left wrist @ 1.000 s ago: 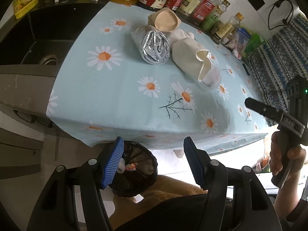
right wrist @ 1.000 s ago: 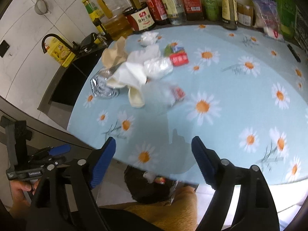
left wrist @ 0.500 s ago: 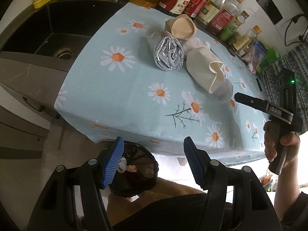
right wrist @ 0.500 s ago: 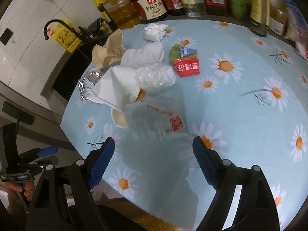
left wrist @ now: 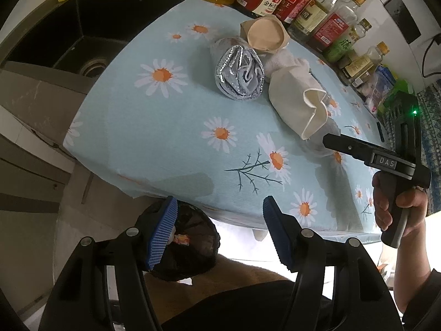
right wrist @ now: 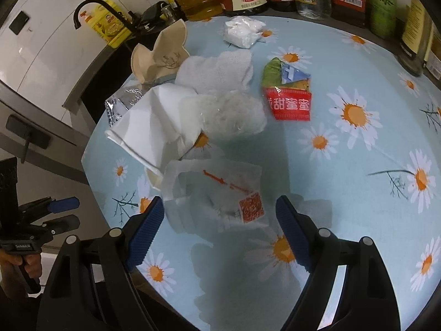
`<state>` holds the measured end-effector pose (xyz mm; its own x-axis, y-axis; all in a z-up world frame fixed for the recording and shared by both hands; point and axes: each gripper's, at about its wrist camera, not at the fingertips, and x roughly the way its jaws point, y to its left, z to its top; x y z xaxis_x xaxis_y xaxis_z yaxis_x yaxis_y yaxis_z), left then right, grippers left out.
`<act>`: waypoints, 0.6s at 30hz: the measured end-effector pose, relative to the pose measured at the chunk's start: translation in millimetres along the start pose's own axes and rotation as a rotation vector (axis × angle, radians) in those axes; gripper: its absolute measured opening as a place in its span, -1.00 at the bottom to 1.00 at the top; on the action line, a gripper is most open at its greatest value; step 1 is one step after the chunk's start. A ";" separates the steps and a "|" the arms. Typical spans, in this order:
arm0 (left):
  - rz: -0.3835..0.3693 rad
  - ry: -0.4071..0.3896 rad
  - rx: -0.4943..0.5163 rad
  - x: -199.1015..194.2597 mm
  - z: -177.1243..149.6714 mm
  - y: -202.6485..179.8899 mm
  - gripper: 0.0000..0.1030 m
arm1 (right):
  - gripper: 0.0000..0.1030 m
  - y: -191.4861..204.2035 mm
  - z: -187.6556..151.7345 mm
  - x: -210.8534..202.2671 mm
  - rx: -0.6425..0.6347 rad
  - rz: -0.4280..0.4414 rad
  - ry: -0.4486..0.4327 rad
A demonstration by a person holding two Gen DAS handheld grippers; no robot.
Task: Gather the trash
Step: 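Close the right gripper on the clear plastic bag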
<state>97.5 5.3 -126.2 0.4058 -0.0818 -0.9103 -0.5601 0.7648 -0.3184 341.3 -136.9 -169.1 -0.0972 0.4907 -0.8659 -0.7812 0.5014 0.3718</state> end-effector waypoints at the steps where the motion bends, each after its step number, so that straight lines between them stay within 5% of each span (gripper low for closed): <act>1: 0.002 -0.001 -0.003 0.4 0.3 -1.4 0.21 | 0.58 -0.3 0.3 0.8 -0.006 0.002 0.003; 4: 0.008 -0.008 -0.018 1.3 1.6 -3.6 0.21 | 0.37 0.1 0.8 2.7 -0.028 0.015 0.013; 18: 0.060 0.002 -0.013 11.8 16.1 -27.7 0.21 | 0.31 -8.0 -2.5 -10.8 -0.083 0.043 -0.021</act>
<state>129.3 -6.5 -123.8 0.3693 -0.0374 -0.9285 -0.5929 0.7599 -0.2665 347.0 -148.0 -163.5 -0.1188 0.5259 -0.8422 -0.8252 0.4193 0.3783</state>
